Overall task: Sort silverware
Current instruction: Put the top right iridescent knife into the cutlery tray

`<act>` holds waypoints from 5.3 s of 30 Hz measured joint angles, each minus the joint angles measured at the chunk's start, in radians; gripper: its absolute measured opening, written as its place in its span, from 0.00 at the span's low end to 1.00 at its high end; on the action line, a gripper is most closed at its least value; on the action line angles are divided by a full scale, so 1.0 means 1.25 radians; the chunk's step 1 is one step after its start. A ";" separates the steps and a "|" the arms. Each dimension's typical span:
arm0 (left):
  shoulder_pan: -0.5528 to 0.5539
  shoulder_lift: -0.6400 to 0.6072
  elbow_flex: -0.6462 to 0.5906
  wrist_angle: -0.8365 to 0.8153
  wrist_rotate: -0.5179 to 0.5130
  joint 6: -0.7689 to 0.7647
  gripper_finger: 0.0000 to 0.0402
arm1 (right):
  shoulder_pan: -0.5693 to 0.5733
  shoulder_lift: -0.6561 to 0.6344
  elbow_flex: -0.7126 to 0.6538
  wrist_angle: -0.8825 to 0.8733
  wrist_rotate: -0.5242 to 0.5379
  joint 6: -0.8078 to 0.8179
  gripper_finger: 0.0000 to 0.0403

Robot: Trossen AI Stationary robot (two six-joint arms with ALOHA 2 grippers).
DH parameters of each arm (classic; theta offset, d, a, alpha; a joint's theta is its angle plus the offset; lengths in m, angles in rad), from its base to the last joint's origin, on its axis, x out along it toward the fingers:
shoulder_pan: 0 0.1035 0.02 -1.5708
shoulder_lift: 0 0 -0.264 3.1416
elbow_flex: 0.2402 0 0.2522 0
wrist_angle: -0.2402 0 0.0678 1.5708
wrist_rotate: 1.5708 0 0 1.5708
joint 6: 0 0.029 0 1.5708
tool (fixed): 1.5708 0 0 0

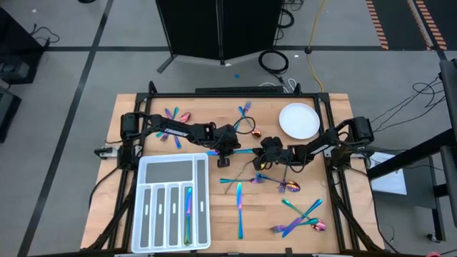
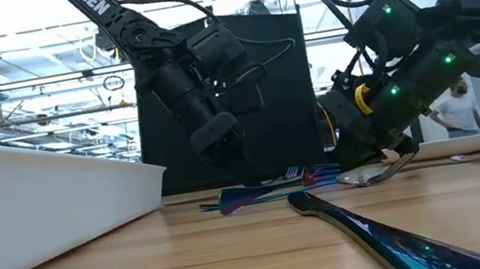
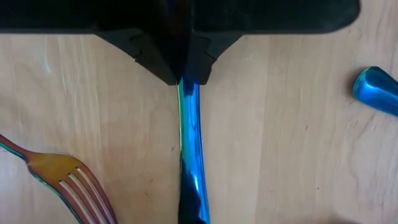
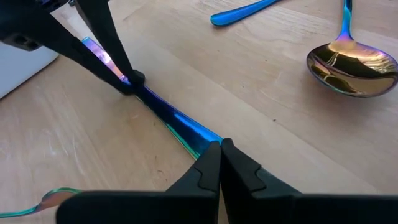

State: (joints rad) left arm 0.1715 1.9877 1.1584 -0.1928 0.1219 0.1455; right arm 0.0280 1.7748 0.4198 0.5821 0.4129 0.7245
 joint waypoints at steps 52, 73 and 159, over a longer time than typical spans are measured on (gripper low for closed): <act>0.001 -0.070 0.023 -0.042 -0.005 0.015 0.05 | -0.021 -0.104 0.011 0.041 -0.022 -0.250 0.01; -0.014 -0.332 -0.299 0.369 0.049 -0.118 0.05 | -0.025 -0.105 0.157 -0.211 -0.064 -0.348 0.00; -0.007 -0.017 -0.262 0.525 -0.044 -0.084 0.34 | -0.047 -0.087 -0.018 -0.042 -0.056 -0.149 0.00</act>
State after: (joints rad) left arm 0.1623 1.9667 0.8303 0.4629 0.0669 0.0406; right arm -0.0307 1.6661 0.3973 0.5293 0.3428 0.5384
